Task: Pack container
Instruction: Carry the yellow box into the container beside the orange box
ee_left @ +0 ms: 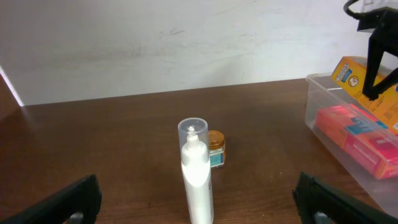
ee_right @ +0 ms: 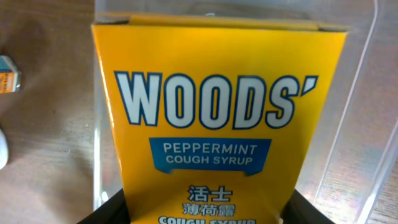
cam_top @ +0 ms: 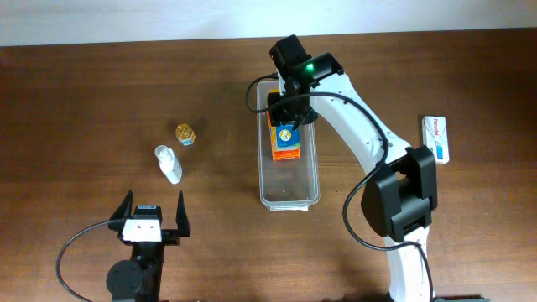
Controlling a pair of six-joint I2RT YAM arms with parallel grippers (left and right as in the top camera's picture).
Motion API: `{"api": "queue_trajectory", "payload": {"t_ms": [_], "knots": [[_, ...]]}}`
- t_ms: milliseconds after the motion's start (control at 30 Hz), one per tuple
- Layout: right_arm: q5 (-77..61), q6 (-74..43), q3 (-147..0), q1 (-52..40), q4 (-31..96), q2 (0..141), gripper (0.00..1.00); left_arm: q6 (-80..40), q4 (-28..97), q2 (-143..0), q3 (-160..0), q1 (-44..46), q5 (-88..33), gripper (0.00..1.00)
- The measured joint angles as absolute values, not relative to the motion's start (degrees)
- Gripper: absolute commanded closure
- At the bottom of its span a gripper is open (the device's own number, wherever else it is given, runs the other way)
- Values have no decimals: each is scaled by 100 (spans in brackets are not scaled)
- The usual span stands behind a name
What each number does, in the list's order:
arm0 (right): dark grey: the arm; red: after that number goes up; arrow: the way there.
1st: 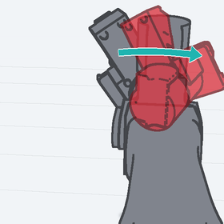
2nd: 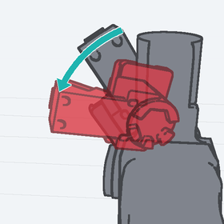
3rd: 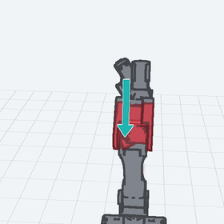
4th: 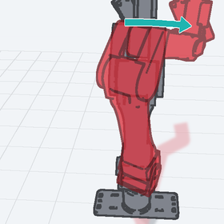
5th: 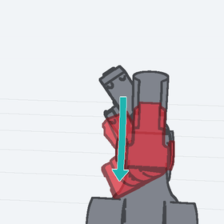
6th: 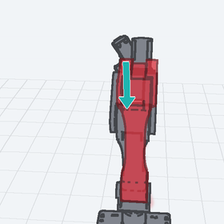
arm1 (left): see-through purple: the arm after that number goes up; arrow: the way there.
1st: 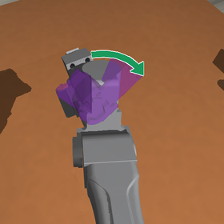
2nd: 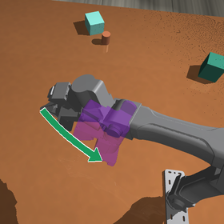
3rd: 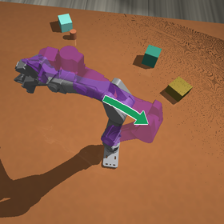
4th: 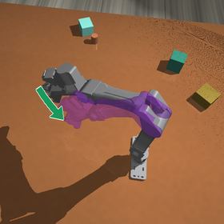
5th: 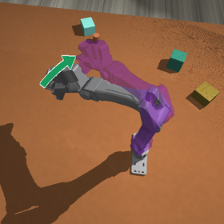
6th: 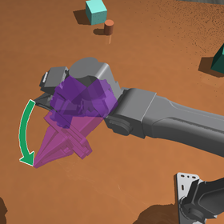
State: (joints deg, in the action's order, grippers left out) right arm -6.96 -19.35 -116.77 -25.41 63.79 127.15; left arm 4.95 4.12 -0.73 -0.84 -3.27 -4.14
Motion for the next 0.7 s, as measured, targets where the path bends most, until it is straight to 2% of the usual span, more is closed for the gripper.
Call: {"api": "queue_trajectory", "payload": {"t_ms": [467, 533, 700], "knots": [[-648, -1951, -11603, -2541, 6224, 13037, 49, 495, 412, -73, -84, -327, -414, 1], [-648, -1951, -11603, -2541, 6204, 13058, 45, 495, 412, -73, -84, -327, -414, 1], [-650, -1951, -11601, -2541, 6112, 13058, 43, 495, 412, -73, -84, -327, -414, 1]]}}
